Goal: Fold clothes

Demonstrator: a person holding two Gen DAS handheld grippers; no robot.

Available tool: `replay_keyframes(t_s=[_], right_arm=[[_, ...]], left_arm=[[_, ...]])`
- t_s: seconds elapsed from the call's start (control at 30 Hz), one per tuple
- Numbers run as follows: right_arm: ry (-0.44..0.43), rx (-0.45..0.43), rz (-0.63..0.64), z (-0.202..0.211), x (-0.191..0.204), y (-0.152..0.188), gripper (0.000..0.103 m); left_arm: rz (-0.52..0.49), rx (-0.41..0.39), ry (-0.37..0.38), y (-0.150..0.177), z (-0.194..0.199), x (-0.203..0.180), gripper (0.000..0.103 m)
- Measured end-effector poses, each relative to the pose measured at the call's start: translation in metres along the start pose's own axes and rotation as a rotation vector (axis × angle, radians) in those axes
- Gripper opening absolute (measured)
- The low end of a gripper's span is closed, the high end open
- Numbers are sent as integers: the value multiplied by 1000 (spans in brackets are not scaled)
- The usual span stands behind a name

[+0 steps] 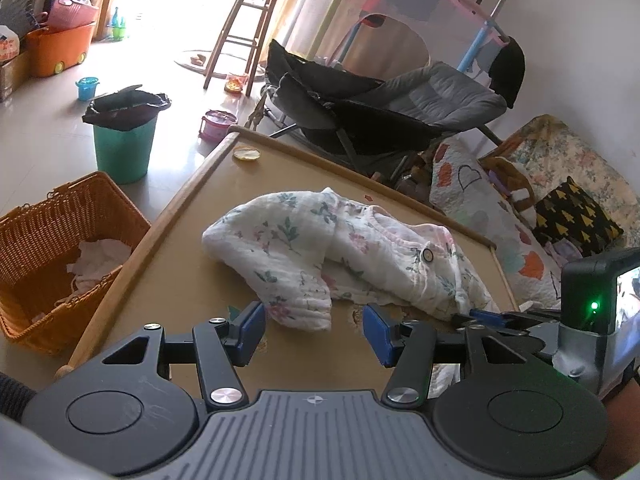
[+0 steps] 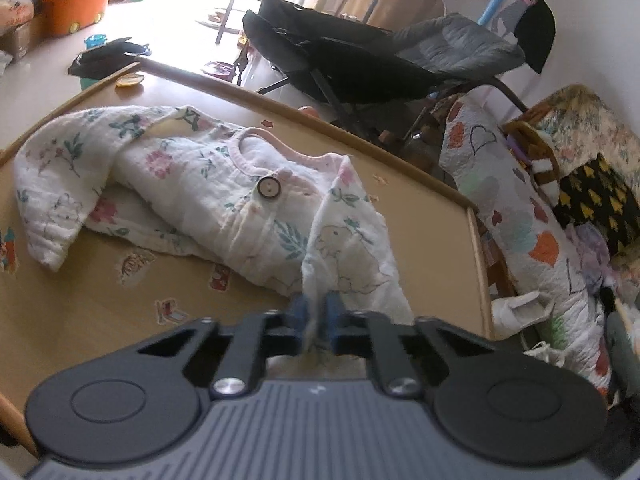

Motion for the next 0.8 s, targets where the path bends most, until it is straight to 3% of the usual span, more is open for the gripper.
replay_keyframes(t_s=[0.5,0.8], right_arm=[[-3,-85,8,24,-34,-15,3],[40,-113,6,27,-68,-22,3]], left_arm=[[28,9,4,1,-3,4,56],[30,15,3,2,-4,4,56]])
Point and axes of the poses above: each gripper's, at about its wrist camera, not at the fingertips, and z roughly against the way its jaws point, x to its left, y to its underside, the point moved 7 cm from there along -z, roughly the way its jaws point
